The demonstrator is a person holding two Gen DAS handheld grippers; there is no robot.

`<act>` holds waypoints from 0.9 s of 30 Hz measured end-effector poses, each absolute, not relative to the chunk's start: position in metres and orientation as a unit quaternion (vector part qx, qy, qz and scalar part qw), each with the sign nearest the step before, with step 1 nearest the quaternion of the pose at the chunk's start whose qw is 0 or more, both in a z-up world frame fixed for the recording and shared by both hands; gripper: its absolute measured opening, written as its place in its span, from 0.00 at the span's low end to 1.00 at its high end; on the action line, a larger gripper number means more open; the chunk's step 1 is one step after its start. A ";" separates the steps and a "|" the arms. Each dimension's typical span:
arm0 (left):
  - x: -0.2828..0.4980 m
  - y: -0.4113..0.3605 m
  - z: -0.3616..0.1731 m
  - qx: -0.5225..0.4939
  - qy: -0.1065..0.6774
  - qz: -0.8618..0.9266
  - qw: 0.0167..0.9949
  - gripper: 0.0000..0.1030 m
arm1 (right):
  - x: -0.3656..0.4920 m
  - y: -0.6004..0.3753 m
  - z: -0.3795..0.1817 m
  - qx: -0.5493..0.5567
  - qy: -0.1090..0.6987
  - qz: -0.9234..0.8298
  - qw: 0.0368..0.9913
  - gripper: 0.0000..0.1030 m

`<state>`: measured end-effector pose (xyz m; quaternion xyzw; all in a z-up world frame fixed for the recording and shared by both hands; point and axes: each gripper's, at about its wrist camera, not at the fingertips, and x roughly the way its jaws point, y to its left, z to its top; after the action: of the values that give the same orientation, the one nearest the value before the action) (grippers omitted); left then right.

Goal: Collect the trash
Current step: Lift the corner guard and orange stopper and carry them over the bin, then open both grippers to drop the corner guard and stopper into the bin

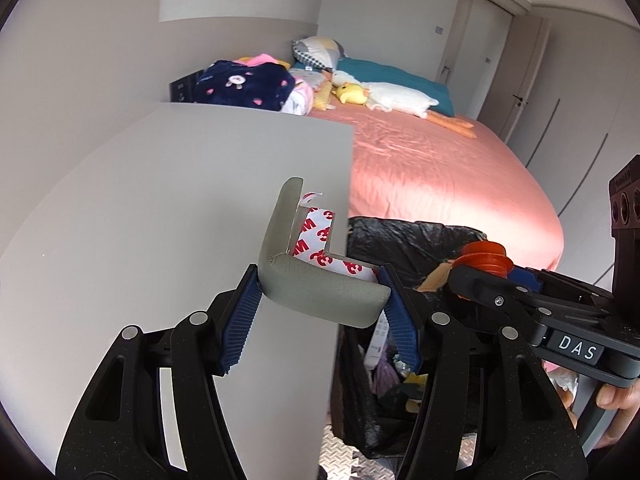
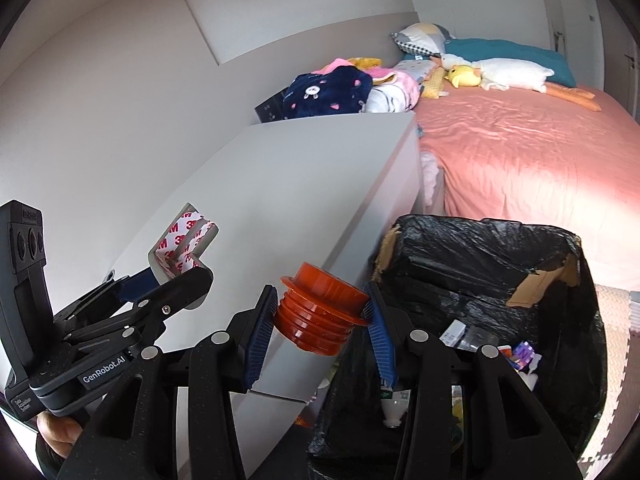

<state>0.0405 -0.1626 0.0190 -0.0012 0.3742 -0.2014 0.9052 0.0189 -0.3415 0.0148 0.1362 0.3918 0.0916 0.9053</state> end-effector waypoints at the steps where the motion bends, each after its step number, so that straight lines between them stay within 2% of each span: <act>1: 0.039 -0.167 0.019 0.001 0.374 -0.205 0.904 0.57 | 0.017 -0.345 0.016 0.137 0.390 0.089 0.906 0.45; 27: 0.009 -0.275 0.011 0.054 0.383 -0.321 0.864 0.57 | -0.044 -0.458 0.018 0.180 0.365 -0.026 0.913 0.45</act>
<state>0.0086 -0.2752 0.0113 0.0540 0.3832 -0.3214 0.8643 -0.0443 -0.4576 0.0181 0.1803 0.3654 -0.0260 0.9128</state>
